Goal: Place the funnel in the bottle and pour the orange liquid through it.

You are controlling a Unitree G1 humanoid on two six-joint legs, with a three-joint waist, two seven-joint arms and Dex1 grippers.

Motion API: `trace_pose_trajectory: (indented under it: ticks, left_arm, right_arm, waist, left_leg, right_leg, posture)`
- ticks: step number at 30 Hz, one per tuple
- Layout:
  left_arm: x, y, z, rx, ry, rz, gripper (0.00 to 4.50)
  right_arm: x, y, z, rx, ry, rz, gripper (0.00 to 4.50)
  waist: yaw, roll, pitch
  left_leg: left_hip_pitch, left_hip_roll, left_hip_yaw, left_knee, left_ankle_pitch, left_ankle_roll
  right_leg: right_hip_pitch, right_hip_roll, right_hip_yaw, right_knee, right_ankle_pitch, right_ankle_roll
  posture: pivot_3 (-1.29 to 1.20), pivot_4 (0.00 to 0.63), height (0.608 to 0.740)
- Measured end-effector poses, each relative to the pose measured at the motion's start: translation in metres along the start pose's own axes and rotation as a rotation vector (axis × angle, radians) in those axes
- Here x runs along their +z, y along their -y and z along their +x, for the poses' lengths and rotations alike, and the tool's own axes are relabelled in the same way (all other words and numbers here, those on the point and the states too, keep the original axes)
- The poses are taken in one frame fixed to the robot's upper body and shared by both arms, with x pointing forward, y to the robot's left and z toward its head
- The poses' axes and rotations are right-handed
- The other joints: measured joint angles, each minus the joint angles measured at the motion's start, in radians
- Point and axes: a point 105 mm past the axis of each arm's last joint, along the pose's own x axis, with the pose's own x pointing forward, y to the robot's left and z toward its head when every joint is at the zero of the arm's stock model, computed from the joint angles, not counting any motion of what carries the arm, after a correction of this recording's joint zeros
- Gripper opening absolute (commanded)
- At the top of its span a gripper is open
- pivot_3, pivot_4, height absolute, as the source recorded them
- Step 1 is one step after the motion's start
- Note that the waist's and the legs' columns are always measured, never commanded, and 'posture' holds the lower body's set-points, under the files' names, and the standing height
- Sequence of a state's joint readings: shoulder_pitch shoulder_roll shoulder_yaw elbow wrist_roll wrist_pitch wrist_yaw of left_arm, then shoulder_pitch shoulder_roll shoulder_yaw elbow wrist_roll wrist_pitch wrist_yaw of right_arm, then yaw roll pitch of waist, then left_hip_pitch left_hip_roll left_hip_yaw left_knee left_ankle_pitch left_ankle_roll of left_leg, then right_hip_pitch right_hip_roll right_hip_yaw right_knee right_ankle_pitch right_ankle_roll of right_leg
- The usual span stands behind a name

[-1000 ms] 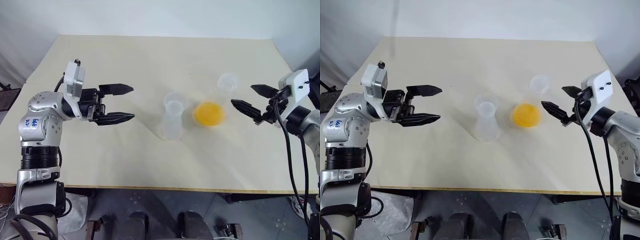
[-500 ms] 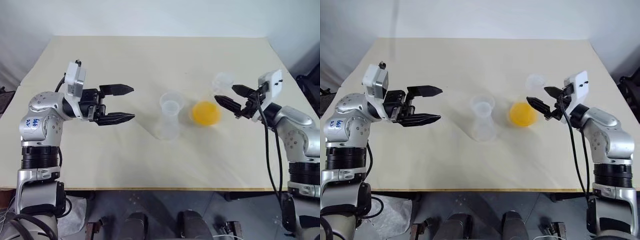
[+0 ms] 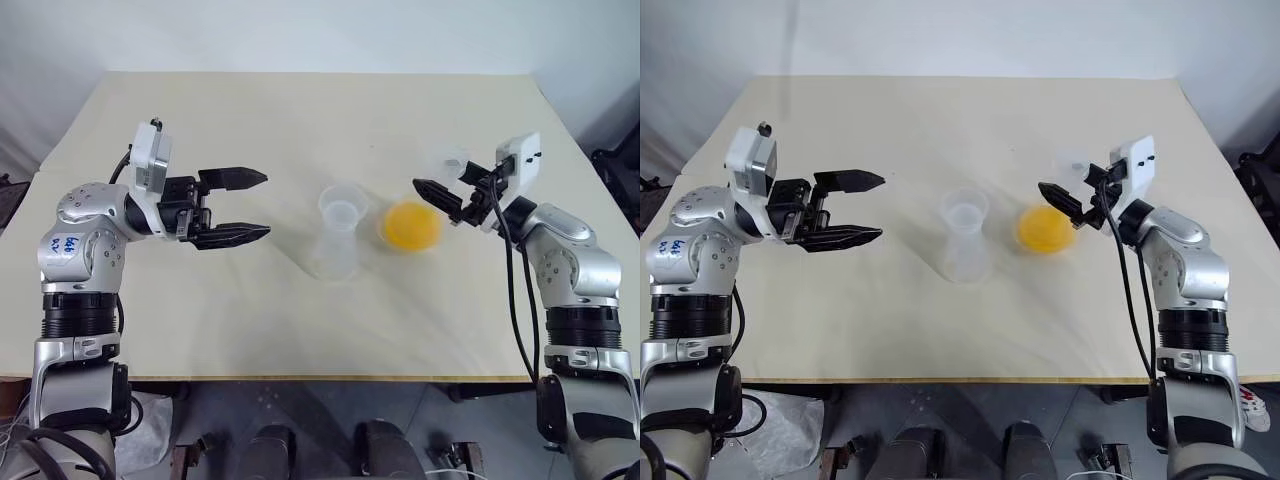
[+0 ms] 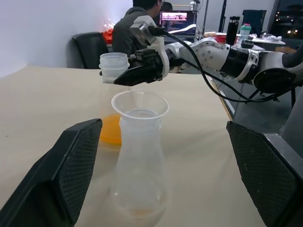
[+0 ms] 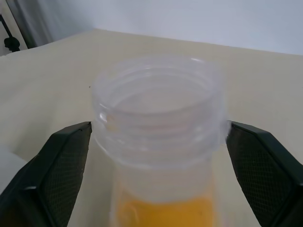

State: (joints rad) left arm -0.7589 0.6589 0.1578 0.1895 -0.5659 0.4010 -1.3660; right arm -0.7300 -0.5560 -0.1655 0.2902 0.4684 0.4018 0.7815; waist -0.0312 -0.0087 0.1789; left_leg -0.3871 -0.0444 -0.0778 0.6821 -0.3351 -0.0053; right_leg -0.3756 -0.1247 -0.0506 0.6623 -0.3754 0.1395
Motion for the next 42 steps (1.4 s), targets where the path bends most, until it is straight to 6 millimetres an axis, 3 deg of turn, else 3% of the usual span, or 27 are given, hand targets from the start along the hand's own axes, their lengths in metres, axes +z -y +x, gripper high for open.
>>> trace_pose_trajectory:
  ticks: [16, 22, 24, 29, 36, 42]
  left_arm:
    - [0.000, 0.001, -0.002, 0.016, 0.000, -0.002, 4.47]
    - [0.000, 0.000, -0.002, 0.025, 0.000, 0.001, 4.50]
    - [0.000, 0.000, -0.002, 0.026, 0.001, 0.005, 4.50]
    - [0.000, 0.001, -0.001, 0.023, 0.006, 0.010, 4.50]
    - [-0.005, 0.001, 0.006, 0.006, 0.015, 0.017, 4.50]
    - [-0.018, -0.004, 0.014, 0.040, 0.015, -0.016, 4.50]
  right_arm:
    - [-0.001, 0.007, 0.006, -0.003, 0.002, -0.012, 4.50]
    - [0.000, 0.007, 0.010, -0.012, 0.005, -0.004, 2.69]
    - [0.002, 0.006, 0.010, -0.006, 0.008, -0.002, 2.49]
    - [0.010, -0.002, 0.012, 0.021, 0.024, -0.022, 2.49]
    - [0.043, -0.029, 0.015, 0.075, 0.080, -0.144, 2.49]
    - [0.052, -0.061, 0.023, 0.125, -0.023, -0.406, 2.49]
  waist:
    - [-0.002, 0.000, 0.000]
    - [-0.003, 0.000, 0.000]
    - [-0.003, 0.000, 0.000]
    - [-0.003, 0.000, 0.000]
    - [-0.001, 0.001, 0.000]
    - [0.001, 0.001, 0.000]
  left_leg:
    - [0.000, 0.000, 0.000, 0.000, 0.000, 0.000]
    - [0.000, 0.000, 0.000, 0.000, 0.000, 0.000]
    - [0.000, 0.000, 0.000, 0.000, 0.000, 0.000]
    - [0.000, 0.000, 0.000, 0.000, 0.000, 0.000]
    - [0.000, 0.000, 0.000, 0.000, 0.000, 0.000]
    - [0.000, -0.001, 0.000, 0.000, 0.000, 0.000]
  right_leg:
    - [0.000, 0.000, 0.000, 0.000, 0.000, 0.000]
    - [0.000, 0.000, 0.000, 0.000, 0.000, 0.000]
    - [-0.001, 0.000, 0.000, 0.000, 0.000, 0.000]
    - [-0.001, 0.000, 0.000, 0.000, 0.000, 0.000]
    - [-0.001, 0.000, 0.000, 0.000, 0.000, 0.000]
    - [-0.002, -0.001, 0.001, 0.000, 0.000, 0.000]
  posture:
    - [0.00, 0.150, 0.740]
    - [0.00, 0.150, 0.740]
    - [0.00, 0.150, 0.740]
    - [0.00, 0.150, 0.740]
    - [0.00, 0.150, 0.740]
    - [0.00, 0.150, 0.740]
